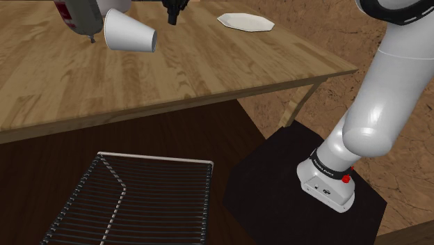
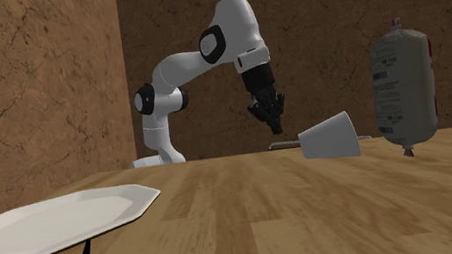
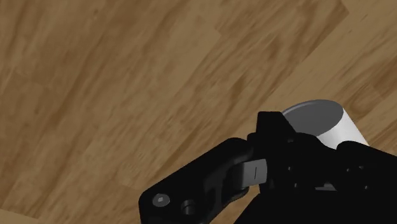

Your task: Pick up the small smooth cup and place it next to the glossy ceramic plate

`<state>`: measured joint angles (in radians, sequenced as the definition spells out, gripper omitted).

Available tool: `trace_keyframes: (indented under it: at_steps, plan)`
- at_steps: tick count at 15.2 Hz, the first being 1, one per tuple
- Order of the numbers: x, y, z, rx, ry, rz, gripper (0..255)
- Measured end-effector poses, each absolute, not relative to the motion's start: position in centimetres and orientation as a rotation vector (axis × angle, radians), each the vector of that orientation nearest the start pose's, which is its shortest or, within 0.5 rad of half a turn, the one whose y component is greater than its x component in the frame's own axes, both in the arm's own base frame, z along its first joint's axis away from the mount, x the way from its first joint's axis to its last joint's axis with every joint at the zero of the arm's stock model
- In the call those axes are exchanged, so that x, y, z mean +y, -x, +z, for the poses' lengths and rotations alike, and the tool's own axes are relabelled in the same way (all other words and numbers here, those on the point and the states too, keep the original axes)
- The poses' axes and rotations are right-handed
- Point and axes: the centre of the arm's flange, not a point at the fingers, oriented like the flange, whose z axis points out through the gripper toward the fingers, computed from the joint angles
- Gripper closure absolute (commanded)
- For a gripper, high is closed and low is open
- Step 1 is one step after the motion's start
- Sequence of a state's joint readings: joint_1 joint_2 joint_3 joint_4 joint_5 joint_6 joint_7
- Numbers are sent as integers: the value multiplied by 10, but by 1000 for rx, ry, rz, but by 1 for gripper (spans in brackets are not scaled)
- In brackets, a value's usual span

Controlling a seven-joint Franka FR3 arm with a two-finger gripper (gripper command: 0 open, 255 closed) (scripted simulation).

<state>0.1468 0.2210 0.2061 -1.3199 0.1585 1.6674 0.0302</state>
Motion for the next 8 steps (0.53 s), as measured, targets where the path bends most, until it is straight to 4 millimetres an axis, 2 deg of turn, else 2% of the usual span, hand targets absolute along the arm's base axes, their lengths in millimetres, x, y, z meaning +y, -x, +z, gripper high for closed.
trace_keyframes:
  at_steps: [1, 2, 3, 4, 6, 8]
  plan:
    - [217, -592, 627, -450, 2879, -132, 255]
    - [217, -592, 627, -450, 2879, -132, 0]
    - [217, -592, 627, -450, 2879, -132, 0]
    - [232, -586, 629, -479, 2915, -161, 0]
    - [279, -564, 628, -604, 3072, -280, 0]
    - [331, -536, 616, -767, 3254, -445, 0]
